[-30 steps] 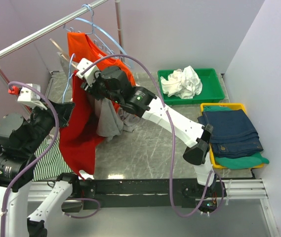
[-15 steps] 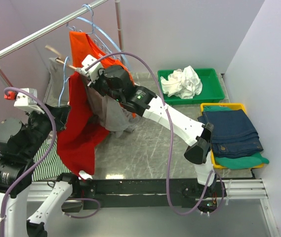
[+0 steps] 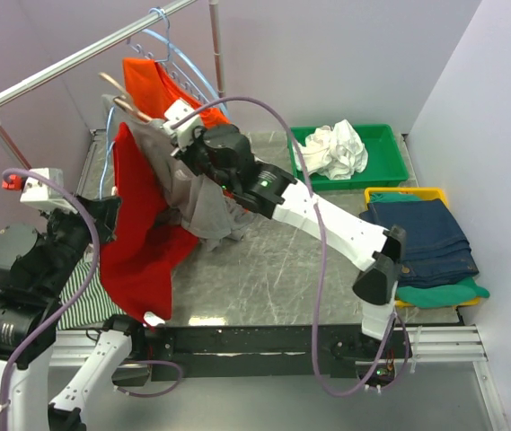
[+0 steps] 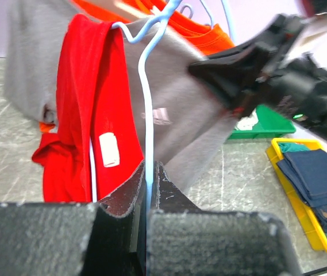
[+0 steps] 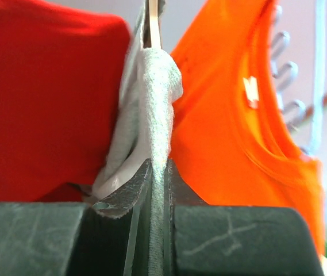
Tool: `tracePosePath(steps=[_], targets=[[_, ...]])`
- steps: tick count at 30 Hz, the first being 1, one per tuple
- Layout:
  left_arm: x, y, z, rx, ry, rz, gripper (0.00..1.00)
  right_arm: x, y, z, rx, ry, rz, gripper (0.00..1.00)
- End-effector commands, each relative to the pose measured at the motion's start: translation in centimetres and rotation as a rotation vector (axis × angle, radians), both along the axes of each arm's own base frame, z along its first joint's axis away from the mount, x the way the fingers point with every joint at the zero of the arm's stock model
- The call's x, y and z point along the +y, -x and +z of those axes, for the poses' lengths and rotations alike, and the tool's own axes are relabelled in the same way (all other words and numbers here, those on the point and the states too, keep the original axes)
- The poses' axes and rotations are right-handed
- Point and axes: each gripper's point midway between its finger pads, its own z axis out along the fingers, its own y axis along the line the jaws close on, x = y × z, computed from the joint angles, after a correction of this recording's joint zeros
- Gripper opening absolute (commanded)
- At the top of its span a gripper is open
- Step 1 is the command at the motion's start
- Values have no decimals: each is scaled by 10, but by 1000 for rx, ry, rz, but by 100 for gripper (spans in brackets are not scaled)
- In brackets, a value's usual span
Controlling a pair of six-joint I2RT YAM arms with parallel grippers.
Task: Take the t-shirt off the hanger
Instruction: Pick up the hanger, then place the hanger at the clothesline.
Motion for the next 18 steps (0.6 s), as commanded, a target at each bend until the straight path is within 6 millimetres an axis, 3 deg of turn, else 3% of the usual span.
tracePosePath(steps=[1, 5, 9, 10, 12, 13, 15, 16, 17, 18], targets=[[9, 12, 18, -85, -22, 33, 1, -61, 6, 100, -131, -276, -101, 0], [11, 18, 16, -82, -24, 36, 1, -90, 19, 125, -172, -360, -106, 0], [12, 15, 13, -75, -22, 45, 1, -92, 20, 141, -199, -389, -83, 0], [12, 15, 15, -80, -15, 44, 1, -94, 20, 155, -216, -411, -81, 0], [11, 13, 14, -78, -11, 44, 1, -81, 12, 151, -207, -400, -60, 0], [11, 12, 14, -79, -8, 44, 1, -81, 12, 163, -223, -423, -56, 0], [11, 11, 13, -75, -7, 44, 1, -68, -1, 157, -211, -417, -50, 0], [10, 11, 13, -73, -6, 44, 1, -70, -1, 174, -230, -448, -44, 0], [10, 10, 13, -72, -6, 44, 1, -56, -11, 162, -204, -439, -33, 0], [10, 10, 12, -70, -6, 42, 1, -54, -17, 162, -199, -436, -21, 0]])
